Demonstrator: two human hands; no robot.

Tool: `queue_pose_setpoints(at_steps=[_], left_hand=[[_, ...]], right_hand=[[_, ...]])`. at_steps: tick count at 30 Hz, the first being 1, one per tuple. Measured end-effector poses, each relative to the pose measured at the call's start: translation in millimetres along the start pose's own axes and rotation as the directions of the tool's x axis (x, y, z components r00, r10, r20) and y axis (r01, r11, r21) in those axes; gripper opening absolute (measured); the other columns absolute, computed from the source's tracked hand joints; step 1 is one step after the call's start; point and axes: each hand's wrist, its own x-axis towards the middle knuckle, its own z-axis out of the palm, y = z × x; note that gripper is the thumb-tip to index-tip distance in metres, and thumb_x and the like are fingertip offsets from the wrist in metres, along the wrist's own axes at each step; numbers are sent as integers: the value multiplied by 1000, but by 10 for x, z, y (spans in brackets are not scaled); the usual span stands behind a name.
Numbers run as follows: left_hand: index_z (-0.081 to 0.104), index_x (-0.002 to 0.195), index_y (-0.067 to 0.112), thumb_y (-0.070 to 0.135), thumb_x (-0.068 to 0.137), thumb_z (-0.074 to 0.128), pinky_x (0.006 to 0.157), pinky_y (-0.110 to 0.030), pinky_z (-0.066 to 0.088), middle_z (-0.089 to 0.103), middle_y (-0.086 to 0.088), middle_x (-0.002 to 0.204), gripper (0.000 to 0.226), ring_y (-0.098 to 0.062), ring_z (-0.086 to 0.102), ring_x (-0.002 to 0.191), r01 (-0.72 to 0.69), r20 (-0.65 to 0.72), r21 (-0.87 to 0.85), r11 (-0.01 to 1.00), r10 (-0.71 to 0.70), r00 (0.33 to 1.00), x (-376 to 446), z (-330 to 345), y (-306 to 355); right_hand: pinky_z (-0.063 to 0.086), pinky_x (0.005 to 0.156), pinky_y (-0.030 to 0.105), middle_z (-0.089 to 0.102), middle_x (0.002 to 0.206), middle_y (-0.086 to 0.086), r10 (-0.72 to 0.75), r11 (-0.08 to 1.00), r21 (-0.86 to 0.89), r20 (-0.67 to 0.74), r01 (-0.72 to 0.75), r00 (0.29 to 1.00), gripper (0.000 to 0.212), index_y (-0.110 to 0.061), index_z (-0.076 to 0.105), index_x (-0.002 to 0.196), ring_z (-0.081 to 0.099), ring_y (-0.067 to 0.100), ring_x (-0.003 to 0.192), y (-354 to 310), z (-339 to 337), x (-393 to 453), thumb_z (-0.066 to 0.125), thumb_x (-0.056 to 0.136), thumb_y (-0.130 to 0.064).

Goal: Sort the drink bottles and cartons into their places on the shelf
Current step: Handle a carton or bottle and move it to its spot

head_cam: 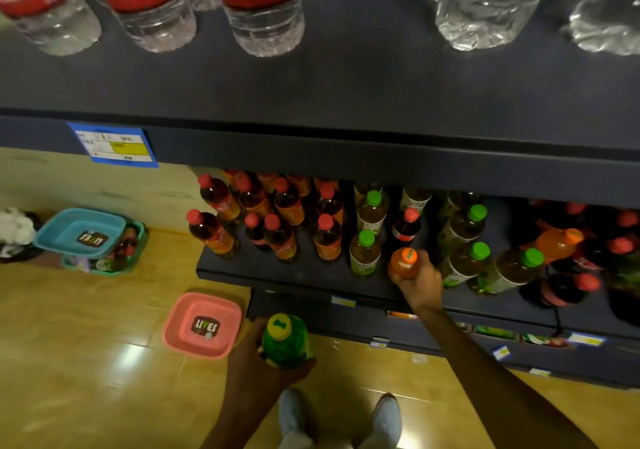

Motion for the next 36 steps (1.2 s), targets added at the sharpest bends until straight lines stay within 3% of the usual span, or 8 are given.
queue_pose_setpoints(at_steps=[4, 8, 11, 15, 21, 30, 32, 36], left_hand=[[62, 93, 38, 20, 36, 101, 62, -4, 52, 69, 30, 95, 71, 9, 65, 90, 1, 60, -17, 1000, 0, 998, 29, -58, 76], [62, 94, 40, 51, 28, 92, 65, -4, 52, 69, 34, 93, 73, 12, 66, 85, -8, 116, -54, 999, 15, 993, 44, -33, 257], [65, 108, 34, 52, 26, 94, 87, -28, 58, 75, 13, 99, 89, -4, 71, 92, 29, 206, -70, 997, -14, 978, 51, 128, 359], [57, 131, 21, 58, 20, 93, 102, -46, 50, 70, -1, 120, 123, -21, 64, 112, 46, 315, -16, 999, -39, 948, 38, 541, 631], [54, 135, 13, 53, 24, 95, 106, -46, 46, 65, -7, 127, 124, -27, 59, 119, -18, 339, 77, 997, -9, 941, -299, 1560, 1138], [66, 113, 20, 54, 21, 91, 93, -54, 53, 73, -5, 104, 101, -29, 68, 101, 3, 240, -54, 999, 10, 971, -1427, 3149, 1822], [66, 114, 20, 57, 18, 94, 96, -50, 53, 73, -1, 104, 107, -27, 68, 103, -4, 242, -62, 998, 19, 970, -1589, 3343, 1938], [65, 96, 45, 51, 22, 94, 84, -35, 55, 74, 9, 94, 80, -9, 68, 93, -77, 225, -69, 995, 91, 970, -1731, 3595, 2101]], right_hand=[[40, 83, 25, 69, 114, 13, 11, 1000, -1, 9, -11, 1000, 67, -12, 55, 126, 63, 34, 108, -70, -274, -545, 87, 68, -22], [49, 73, 22, 69, 104, -9, 18, 1000, 15, -49, -17, 999, 76, -35, 52, 119, 65, 14, 95, -153, -721, -1269, 90, 54, -40], [45, 59, 4, 67, 86, -32, 30, 996, 88, -107, -20, 994, 69, -52, 52, 101, 63, -9, 81, -145, -1076, -1703, 84, 40, -52], [55, 71, 21, 71, 90, -17, 73, 985, 165, -144, -49, 987, 69, -42, 59, 102, 67, 3, 81, 91, -1525, -1932, 88, 39, -38], [51, 65, 11, 70, 91, -18, 72, 961, 277, -212, -11, 975, 64, -44, 62, 102, 67, 3, 80, 767, -2397, -1835, 89, 46, -31], [55, 73, 16, 72, 95, -17, 26, 960, 280, -164, 21, 986, 70, -44, 59, 108, 69, 2, 87, 1831, -3964, -1707, 94, 48, -44], [56, 73, 18, 72, 94, -18, 12, 965, 259, -159, 30, 987, 71, -48, 57, 108, 69, 2, 85, 1965, -4189, -1692, 92, 46, -49], [56, 73, 17, 69, 95, -26, -14, 979, 199, -191, 52, 981, 70, -49, 56, 107, 67, -3, 85, 2079, -4427, -1686, 91, 46, -51]])
